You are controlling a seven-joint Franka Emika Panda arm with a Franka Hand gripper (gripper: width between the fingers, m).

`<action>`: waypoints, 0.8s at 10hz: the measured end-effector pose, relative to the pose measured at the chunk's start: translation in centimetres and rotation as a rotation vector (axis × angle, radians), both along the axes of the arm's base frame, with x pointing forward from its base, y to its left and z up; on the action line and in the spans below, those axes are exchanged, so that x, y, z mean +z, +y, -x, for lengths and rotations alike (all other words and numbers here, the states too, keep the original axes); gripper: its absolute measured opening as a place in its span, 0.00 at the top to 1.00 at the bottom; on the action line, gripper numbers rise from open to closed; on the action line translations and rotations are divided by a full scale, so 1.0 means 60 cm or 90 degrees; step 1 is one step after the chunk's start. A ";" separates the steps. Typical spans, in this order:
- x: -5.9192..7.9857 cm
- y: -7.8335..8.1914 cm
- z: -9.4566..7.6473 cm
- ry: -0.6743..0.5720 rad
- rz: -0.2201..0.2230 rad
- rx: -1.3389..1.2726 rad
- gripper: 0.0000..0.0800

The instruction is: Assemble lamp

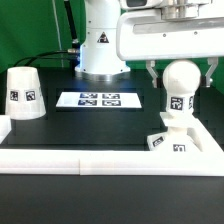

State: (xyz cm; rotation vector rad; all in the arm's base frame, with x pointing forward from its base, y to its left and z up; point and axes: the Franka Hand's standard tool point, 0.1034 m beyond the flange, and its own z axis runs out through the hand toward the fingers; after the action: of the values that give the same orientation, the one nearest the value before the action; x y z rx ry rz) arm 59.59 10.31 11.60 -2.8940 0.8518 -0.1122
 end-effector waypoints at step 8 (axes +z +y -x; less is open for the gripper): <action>-0.004 0.000 0.001 0.032 -0.051 -0.239 0.18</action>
Offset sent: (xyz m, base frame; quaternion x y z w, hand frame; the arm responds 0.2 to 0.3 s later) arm 0.0006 -0.0074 -0.0018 -0.0079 -0.0197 0.1418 0.9897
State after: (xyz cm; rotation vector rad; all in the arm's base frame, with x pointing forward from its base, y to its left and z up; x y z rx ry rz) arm 59.52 10.34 11.37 -2.6402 1.3659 -0.0371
